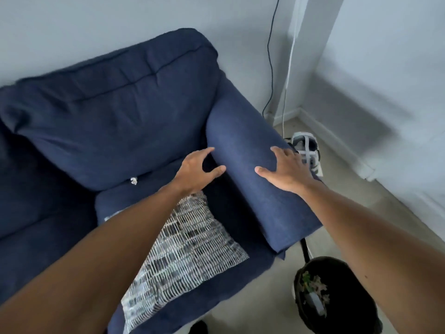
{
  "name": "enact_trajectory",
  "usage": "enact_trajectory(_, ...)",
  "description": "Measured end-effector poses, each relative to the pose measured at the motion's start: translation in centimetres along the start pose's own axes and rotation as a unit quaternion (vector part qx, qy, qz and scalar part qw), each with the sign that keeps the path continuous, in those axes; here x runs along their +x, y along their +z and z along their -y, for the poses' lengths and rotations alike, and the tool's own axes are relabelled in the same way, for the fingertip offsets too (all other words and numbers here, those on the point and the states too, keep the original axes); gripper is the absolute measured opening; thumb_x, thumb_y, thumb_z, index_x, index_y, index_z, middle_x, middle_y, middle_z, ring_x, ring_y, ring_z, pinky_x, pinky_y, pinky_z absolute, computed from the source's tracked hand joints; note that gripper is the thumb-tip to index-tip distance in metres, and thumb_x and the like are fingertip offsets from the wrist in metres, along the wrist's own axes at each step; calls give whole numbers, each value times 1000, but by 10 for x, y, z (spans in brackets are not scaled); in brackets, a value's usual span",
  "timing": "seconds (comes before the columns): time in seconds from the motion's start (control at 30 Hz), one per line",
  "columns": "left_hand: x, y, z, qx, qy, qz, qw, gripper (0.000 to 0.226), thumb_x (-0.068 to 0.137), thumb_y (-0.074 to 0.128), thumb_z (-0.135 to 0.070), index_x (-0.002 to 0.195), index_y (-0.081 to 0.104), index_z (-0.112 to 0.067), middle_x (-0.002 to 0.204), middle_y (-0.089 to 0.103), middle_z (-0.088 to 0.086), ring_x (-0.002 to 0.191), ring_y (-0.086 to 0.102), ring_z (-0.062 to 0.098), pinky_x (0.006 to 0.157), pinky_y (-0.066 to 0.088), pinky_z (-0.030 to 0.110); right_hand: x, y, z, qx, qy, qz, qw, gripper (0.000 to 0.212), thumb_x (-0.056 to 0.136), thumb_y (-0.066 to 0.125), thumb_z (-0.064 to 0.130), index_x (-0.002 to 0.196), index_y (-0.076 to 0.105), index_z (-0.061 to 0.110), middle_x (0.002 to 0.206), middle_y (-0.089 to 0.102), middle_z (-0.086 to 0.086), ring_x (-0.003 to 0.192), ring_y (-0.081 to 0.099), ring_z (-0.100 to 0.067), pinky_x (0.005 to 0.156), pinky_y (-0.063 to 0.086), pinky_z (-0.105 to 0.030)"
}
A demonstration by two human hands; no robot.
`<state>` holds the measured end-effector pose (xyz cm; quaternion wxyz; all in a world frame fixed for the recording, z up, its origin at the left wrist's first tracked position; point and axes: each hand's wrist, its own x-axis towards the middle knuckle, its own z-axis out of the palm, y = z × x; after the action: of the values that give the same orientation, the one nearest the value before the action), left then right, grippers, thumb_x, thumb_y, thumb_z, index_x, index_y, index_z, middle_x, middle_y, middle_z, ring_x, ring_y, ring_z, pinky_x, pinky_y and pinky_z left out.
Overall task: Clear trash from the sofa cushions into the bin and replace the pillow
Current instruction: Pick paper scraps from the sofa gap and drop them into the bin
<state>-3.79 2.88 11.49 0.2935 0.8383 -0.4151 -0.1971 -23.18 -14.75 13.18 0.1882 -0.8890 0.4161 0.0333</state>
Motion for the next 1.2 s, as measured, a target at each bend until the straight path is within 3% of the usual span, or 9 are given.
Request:
enact_trajectory(0.4, -66, -99, 120, -36, -120, -90, 988, 74, 87, 64, -58, 149, 39, -26, 152, 42, -3, 142, 33, 16, 117, 30, 37, 30, 44, 164, -18, -141, 37, 989, 84, 85, 55, 68, 152, 28, 24, 153, 37, -4, 139, 32, -31, 106, 34, -53)
enact_trajectory(0.5, -81, -116, 143, -37, -141, -107, 984, 74, 87, 66, -55, 149, 40, -25, 152, 42, -2, 143, 31, 15, 113, 26, 27, 33, 55, 197, -22, -166, 45, 985, 84, 85, 54, 68, 152, 28, 24, 151, 39, -4, 138, 32, -30, 105, 34, -52)
enact_trajectory(0.6, -93, -128, 163, -38, -158, -122, 979, 75, 87, 66, -56, 149, 40, -24, 152, 43, -3, 143, 31, 15, 115, 26, 29, 36, 67, 224, -27, -186, 56, 981, 85, 85, 54, 68, 152, 27, 24, 151, 38, -4, 139, 32, -30, 105, 34, -52)
enact_trajectory(1.2, -62, -133, 240, -66, -189, -108, 974, 77, 84, 66, -60, 149, 39, -28, 153, 42, -5, 144, 31, 14, 118, 28, 36, 81, 120, 273, -53, -195, 88, 975, 86, 85, 54, 69, 152, 26, 24, 152, 38, -5, 138, 33, -30, 104, 36, -52)
